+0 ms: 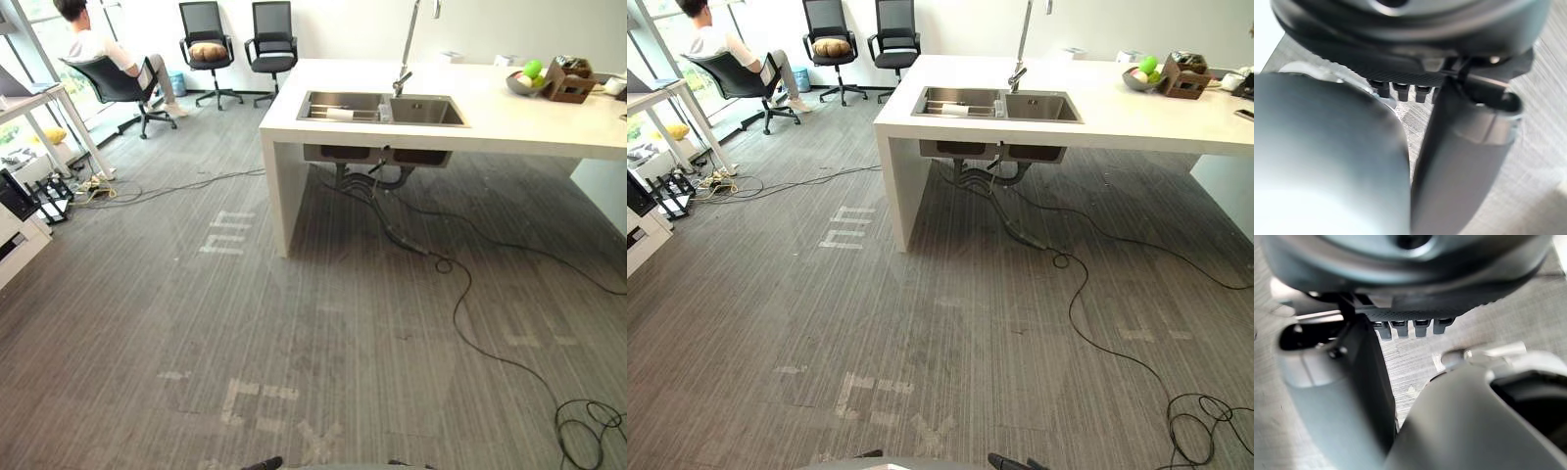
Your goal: Walk over to the sink, pick up the cup, carry it to the dishwasher, place the cup inside the dishwasher, then close the dishwasher door
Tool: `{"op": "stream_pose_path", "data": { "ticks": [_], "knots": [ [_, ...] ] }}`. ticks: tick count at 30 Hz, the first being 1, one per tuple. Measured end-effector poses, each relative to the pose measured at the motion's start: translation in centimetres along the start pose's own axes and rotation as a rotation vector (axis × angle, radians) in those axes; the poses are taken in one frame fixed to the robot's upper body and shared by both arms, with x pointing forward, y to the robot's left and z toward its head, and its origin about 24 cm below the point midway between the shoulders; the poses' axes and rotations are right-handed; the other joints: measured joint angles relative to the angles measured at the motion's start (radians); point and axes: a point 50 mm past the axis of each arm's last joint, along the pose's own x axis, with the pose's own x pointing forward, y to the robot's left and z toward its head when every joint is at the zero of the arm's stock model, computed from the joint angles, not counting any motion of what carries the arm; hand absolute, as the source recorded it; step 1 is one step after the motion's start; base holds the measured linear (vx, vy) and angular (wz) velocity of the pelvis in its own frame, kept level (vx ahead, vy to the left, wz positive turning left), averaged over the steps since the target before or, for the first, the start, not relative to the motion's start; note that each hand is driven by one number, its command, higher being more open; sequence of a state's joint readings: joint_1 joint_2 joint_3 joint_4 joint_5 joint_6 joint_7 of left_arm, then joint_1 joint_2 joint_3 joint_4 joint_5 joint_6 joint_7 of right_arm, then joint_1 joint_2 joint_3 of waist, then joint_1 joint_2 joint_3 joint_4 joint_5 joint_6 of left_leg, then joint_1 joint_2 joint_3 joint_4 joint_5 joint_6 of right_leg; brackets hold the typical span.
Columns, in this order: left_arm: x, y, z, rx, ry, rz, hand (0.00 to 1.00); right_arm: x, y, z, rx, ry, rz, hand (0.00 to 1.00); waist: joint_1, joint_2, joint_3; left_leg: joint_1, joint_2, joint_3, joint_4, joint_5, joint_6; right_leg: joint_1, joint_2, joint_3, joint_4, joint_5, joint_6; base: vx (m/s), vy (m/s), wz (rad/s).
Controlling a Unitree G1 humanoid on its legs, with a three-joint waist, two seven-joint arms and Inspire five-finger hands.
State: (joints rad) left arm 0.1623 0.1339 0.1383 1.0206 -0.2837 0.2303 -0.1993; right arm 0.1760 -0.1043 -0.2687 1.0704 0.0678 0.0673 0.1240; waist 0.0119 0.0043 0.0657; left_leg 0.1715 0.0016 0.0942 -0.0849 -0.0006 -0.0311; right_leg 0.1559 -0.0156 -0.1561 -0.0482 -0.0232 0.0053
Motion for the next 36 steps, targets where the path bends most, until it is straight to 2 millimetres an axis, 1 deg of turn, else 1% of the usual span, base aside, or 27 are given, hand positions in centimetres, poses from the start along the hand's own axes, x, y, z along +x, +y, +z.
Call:
{"op": "stream_pose_path", "data": {
  "ticks": [2,3,4,10,20,28,36],
  "knots": [
    [0.0,-0.1,0.5,0.032,-0.037,0.012,1.0,0.1,0.1,0.4,-0.016,-0.01,-0.001,1.0,0.0,0.003,0.013,-0.005,0.001,-0.003,0.0,0.0,0.0,0.0,0.001,-0.004,-0.004,0.0,0.0,0.01,-0.025,0.04],
    [0.0,0.0,0.7,0.045,-0.056,0.024,1.0,0.1,0.2,0.4,-0.017,-0.012,0.002,1.0,0.0,-0.003,0.021,-0.005,0.002,-0.003,0.0,0.0,0.0,0.0,0.003,-0.005,-0.005,-0.001,0.001,0.01,-0.031,0.02],
    [0.0,0.0,0.9,0.067,-0.072,0.037,1.0,0.1,0.2,0.5,-0.019,-0.014,0.005,1.0,0.0,0.002,0.023,-0.005,0.003,-0.003,0.0,0.0,-0.001,0.001,0.004,-0.006,-0.005,-0.001,0.002,0.0,-0.03,0.02],
    [0.0,0.0,1.3,0.106,-0.122,0.07,1.0,0.1,0.2,0.2,0.015,0.011,0.037,1.0,-0.001,-0.002,0.028,0.003,0.003,-0.003,0.0,0.0,-0.001,0.01,0.004,-0.006,-0.005,-0.001,0.003,-0.03,-0.01,0.0],
    [-0.1,0.8,0.3,0.059,-0.105,0.154,1.0,0.0,0.2,-0.3,0.091,0.024,0.078,1.0,-0.001,-0.004,0.027,0.015,0.004,-0.004,-0.005,0.003,0.002,0.019,0.005,-0.008,-0.004,-0.001,0.003,-0.05,-0.018,0.0],
    [-0.2,1.0,0.2,-0.035,-0.182,0.19,1.0,0.0,0.4,-0.2,0.104,-0.031,0.099,1.0,-0.001,-0.013,0.034,0.021,0.002,-0.018,-0.005,0.003,0.002,0.035,0.004,-0.02,-0.008,-0.001,0.003,-0.02,-0.021,0.05],
    [-0.3,0.8,0.3,-0.033,-0.23,0.185,1.0,0.0,0.5,-0.2,0.096,-0.044,0.118,1.0,-0.001,-0.014,0.037,0.026,0.001,-0.029,-0.006,0.008,0.003,0.044,0.002,-0.03,-0.006,-0.001,0.003,-0.05,-0.02,0.04]
  ]
}}
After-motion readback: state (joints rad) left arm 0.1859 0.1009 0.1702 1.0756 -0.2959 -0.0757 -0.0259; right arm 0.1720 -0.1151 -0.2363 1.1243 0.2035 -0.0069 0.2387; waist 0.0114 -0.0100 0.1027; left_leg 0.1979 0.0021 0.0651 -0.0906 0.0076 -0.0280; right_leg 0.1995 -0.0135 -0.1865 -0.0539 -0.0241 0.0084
